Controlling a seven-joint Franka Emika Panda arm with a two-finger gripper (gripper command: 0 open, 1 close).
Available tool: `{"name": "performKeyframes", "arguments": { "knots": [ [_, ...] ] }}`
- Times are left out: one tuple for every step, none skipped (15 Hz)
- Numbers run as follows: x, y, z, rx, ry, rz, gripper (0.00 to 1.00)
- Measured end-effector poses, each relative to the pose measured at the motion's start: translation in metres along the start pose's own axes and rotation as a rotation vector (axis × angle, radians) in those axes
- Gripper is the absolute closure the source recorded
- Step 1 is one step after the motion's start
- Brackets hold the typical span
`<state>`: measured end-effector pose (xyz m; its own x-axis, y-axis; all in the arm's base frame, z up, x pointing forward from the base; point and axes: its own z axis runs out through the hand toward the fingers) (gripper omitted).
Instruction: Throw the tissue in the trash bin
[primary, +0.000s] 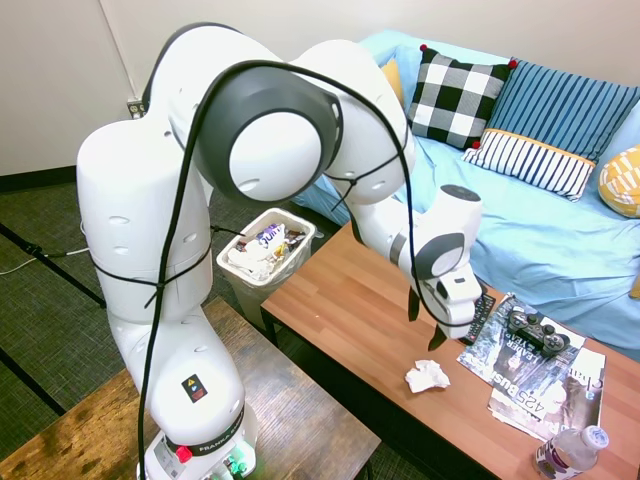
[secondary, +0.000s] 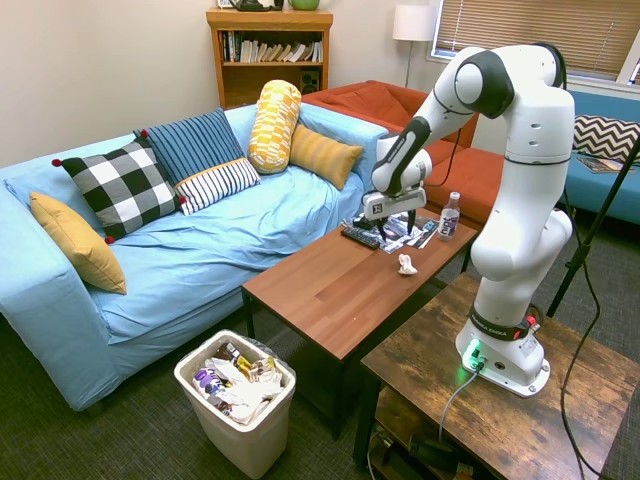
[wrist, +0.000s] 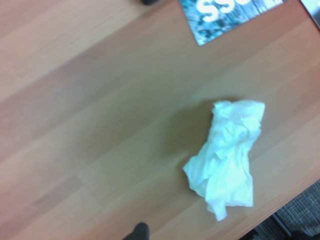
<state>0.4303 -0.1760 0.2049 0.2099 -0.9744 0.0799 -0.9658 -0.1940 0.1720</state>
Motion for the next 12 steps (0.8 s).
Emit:
{"name": "performKeyframes", "arguments": {
  "knots": [
    [0.004,0.006,0.016,-0.007,0.000,0.013,0.00],
    [0.007,0.010,0.032,-0.011,0.000,0.026,0.00],
    [0.010,0.012,0.046,-0.014,-0.003,0.040,0.00],
    [0.011,0.014,0.059,-0.014,-0.007,0.055,0.00],
    [0.013,0.014,0.069,-0.009,-0.012,0.071,0.00],
    [0.016,0.012,0.078,-0.003,-0.018,0.080,0.00],
    [0.018,0.009,0.084,0.002,-0.023,0.088,0.00],
    [0.021,0.007,0.090,0.003,-0.028,0.094,0.00],
    [0.024,0.006,0.096,0.005,-0.031,0.099,0.00],
    [0.026,0.004,0.101,0.009,-0.033,0.103,1.00],
    [0.029,0.002,0.106,0.013,-0.035,0.108,1.00],
    [0.030,0.000,0.111,0.017,-0.039,0.112,1.00]
  ]
}}
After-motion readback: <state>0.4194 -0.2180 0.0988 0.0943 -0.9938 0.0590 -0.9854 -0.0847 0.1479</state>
